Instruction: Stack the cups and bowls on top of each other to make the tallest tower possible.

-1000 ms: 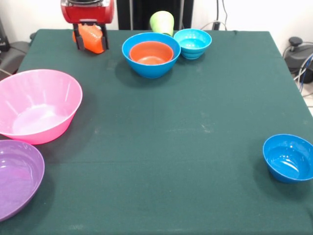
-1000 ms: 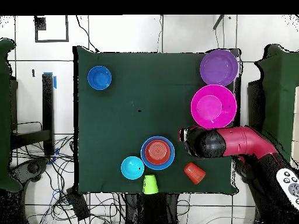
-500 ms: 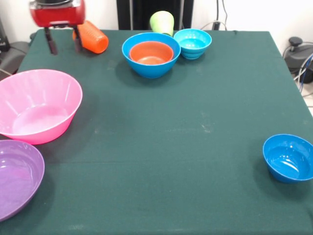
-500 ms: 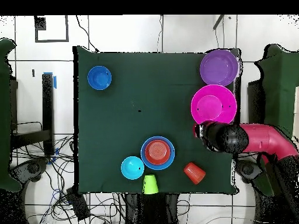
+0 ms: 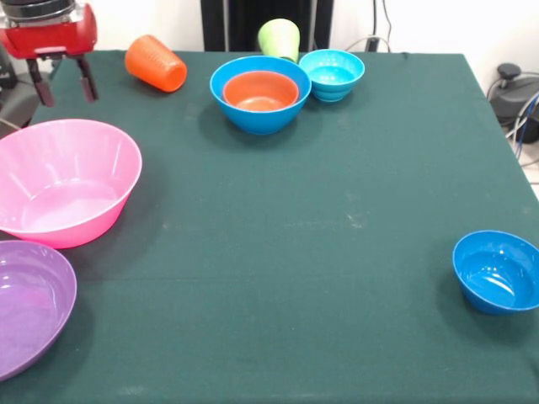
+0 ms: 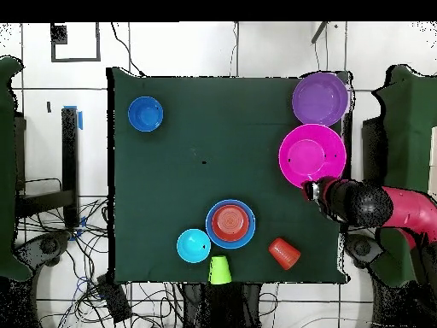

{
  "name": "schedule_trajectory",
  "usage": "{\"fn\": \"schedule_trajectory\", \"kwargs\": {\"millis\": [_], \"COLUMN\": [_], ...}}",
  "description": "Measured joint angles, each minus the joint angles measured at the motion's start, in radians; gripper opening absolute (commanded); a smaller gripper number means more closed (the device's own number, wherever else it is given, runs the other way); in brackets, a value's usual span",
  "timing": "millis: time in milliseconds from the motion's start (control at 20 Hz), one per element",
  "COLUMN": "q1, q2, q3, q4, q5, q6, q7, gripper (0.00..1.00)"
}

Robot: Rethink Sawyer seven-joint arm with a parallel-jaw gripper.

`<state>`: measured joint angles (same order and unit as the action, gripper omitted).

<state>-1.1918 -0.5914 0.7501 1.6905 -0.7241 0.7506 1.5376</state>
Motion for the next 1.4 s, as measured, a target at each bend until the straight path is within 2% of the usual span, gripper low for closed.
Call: {"fn": "schedule_trajectory", "kwargs": {"millis": [900,1400], "q1": [-0.023,-0.078], "q2": [-0.001,0.000], "q3": [0.000,0.002], "q4": [0.003,0.012], "q5": [-0.010,-0.017], "q6": [-0.004,-0.051], "q7": [-0.003,-0.003], "gripper": [1.00,1.00]}}
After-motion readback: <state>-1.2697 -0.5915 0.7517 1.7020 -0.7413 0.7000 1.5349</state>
